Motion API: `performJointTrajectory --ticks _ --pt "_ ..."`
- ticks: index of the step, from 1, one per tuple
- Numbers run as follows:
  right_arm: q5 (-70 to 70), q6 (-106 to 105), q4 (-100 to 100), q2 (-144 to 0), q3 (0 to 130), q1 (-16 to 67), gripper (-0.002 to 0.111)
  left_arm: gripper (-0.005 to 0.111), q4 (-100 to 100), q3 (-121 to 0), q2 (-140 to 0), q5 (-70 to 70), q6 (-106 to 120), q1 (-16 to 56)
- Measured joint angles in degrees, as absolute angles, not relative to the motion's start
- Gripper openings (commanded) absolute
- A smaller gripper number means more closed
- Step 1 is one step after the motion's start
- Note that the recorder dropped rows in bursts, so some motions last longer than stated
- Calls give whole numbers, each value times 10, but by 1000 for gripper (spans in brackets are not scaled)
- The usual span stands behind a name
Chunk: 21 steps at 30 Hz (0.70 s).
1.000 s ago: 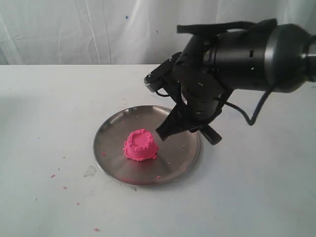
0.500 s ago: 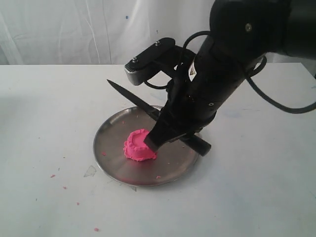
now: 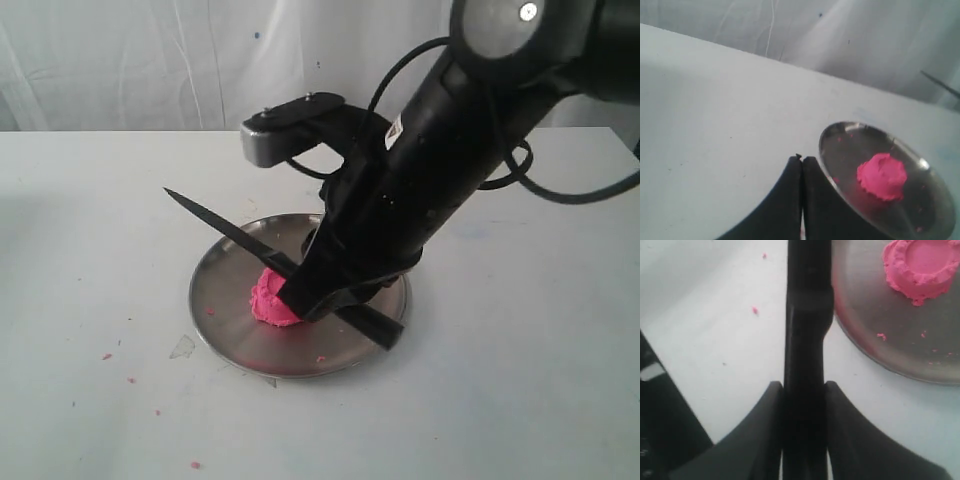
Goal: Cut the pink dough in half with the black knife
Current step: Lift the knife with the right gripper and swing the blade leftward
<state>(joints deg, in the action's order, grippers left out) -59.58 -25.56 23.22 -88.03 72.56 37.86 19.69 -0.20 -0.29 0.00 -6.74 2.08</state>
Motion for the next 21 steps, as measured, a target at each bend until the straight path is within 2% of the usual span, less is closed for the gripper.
performJointTrajectory --ticks 6,12,14,18,21 --pt "-663 -368 391 -880 726 309 0 0 218 -8 -3 -50 -159 21" --pt "-679 -409 424 -880 726 284 0 0 218 -106 -2 -24 -165 21" --pt "-680 -414 430 -880 726 284 0 0 188 -171 -1 57 -119 22" --pt "-691 -434 450 -880 726 283 0 1 238 -309 -82 284 138 34" --pt "-695 -442 460 -880 726 283 0 12 284 -357 -157 349 284 38"
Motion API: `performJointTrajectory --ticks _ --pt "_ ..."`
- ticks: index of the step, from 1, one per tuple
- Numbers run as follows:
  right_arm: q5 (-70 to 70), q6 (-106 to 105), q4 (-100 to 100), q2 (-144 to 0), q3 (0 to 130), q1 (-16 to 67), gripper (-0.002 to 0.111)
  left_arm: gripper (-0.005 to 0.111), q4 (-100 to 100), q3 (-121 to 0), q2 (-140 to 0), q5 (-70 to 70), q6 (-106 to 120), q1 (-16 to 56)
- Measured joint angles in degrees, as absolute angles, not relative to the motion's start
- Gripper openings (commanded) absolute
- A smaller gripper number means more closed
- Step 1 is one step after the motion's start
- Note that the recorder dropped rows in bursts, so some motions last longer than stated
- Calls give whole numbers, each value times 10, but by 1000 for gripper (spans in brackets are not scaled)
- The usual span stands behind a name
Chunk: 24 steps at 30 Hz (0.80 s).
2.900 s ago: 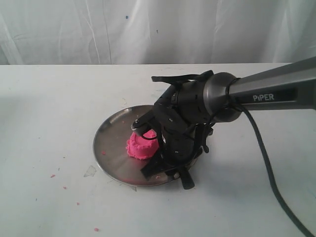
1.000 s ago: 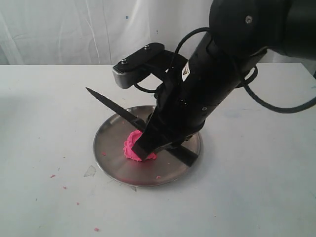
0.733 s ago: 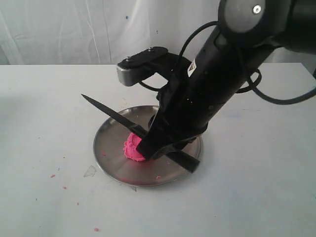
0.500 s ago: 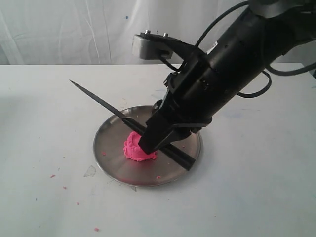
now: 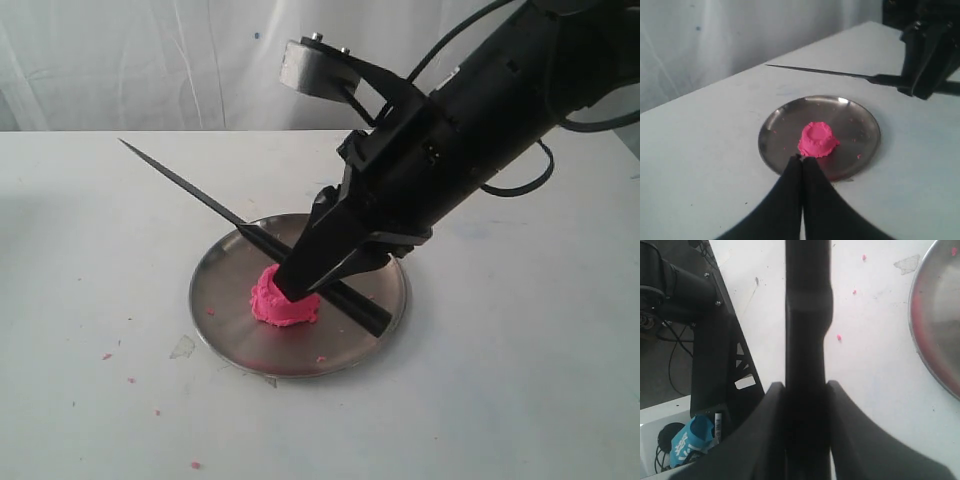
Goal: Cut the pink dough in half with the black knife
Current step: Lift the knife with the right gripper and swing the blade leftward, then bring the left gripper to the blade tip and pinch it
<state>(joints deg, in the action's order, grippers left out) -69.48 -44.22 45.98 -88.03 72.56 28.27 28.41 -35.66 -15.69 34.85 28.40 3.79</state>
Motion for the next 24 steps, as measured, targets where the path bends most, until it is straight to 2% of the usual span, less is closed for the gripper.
performJointTrajectory --ticks 4,7,14,24 --pt "-695 -443 461 -880 726 283 0 43 316 -402 -250 371 438 38" --pt "-695 -448 468 -880 724 283 0 57 318 -422 -313 369 546 38" --pt "-696 -469 500 -880 676 283 0 58 371 -428 -414 335 769 49" --pt "-698 -490 530 -880 629 283 0 58 442 -431 -509 287 969 141"
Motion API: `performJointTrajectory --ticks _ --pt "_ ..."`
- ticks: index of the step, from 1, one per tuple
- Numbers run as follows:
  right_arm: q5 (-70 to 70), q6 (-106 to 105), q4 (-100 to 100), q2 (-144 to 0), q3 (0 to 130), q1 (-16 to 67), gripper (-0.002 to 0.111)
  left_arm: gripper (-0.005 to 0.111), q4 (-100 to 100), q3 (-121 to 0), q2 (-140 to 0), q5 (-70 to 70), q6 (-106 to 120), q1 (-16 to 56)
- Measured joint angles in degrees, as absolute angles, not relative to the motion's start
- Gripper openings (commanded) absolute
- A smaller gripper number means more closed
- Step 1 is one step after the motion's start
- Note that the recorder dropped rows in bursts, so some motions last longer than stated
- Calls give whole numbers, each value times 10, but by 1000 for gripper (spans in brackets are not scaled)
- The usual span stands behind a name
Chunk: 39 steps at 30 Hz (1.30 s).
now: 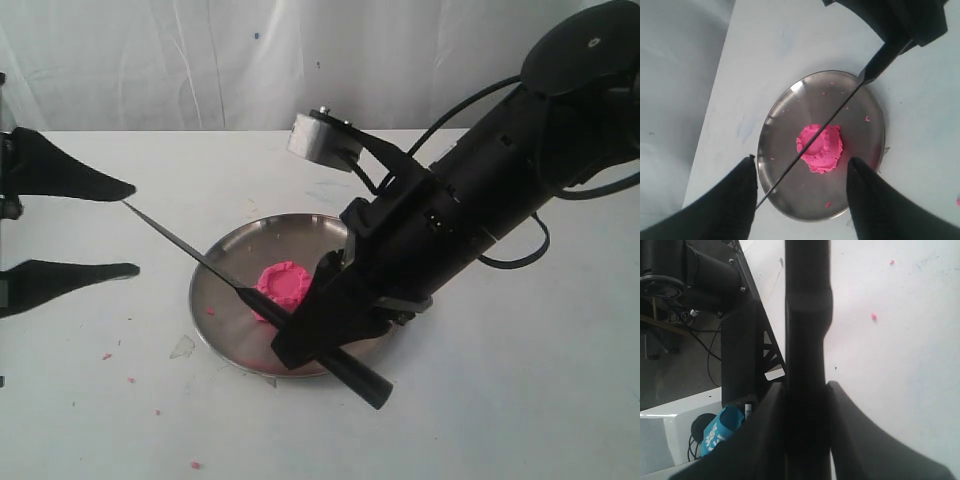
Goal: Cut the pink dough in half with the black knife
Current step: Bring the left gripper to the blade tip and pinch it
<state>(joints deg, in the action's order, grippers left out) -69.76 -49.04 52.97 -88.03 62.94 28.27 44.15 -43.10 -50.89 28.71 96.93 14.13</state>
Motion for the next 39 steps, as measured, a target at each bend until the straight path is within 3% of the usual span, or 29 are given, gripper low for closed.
performJointTrajectory --ticks 11,20,28,36,39 --pt "-698 -491 532 -880 628 283 0 57 425 -431 -575 211 1050 196" --pt "-698 -492 534 -880 628 283 0 47 423 -431 -595 189 1060 198" --pt "-698 -495 534 -880 628 283 0 24 423 -431 -595 187 1075 198" --pt "-699 -496 534 -880 628 283 0 17 413 -431 -595 194 1084 198" --pt "-699 -496 530 -880 628 283 0 3 404 -431 -595 213 1087 198"
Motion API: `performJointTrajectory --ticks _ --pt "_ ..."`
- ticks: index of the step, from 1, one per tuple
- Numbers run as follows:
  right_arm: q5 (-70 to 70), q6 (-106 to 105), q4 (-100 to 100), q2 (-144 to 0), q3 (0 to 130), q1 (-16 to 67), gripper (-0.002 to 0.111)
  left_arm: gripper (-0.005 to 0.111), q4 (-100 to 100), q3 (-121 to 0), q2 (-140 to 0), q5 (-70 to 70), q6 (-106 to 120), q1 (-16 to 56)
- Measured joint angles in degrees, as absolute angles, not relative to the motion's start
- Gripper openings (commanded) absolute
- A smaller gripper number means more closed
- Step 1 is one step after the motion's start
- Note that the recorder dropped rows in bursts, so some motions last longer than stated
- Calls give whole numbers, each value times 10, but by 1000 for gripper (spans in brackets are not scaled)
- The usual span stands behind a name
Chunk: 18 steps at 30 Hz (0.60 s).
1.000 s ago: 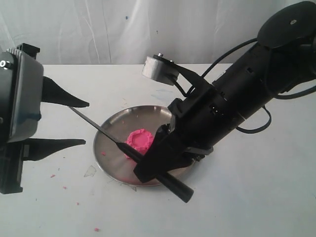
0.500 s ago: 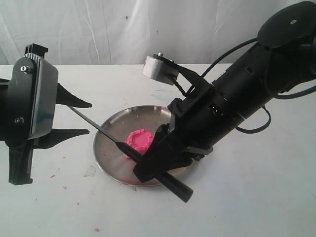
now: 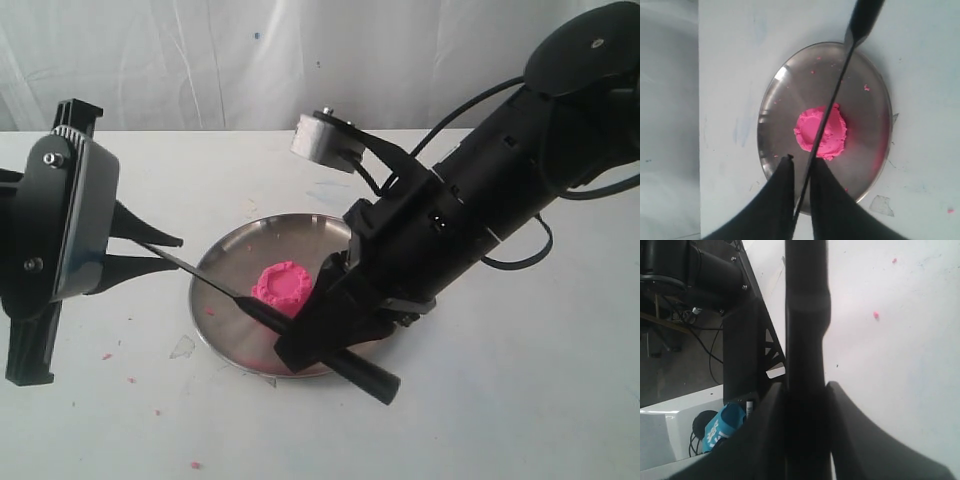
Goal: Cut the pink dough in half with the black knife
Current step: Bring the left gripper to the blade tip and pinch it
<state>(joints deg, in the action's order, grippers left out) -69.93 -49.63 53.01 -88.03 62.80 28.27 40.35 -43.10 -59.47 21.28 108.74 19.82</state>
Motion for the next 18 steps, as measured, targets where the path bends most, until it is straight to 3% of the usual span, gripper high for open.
performJointTrajectory --ticks 12,14,18 --pt "-711 -495 517 -878 628 280 0 0 390 -431 -597 251 1089 198" --pt "-711 -495 512 -877 628 280 4 0 390 -431 -597 255 1085 198" --pt "-701 -499 496 -876 628 280 22 0 390 -431 -597 259 1075 198"
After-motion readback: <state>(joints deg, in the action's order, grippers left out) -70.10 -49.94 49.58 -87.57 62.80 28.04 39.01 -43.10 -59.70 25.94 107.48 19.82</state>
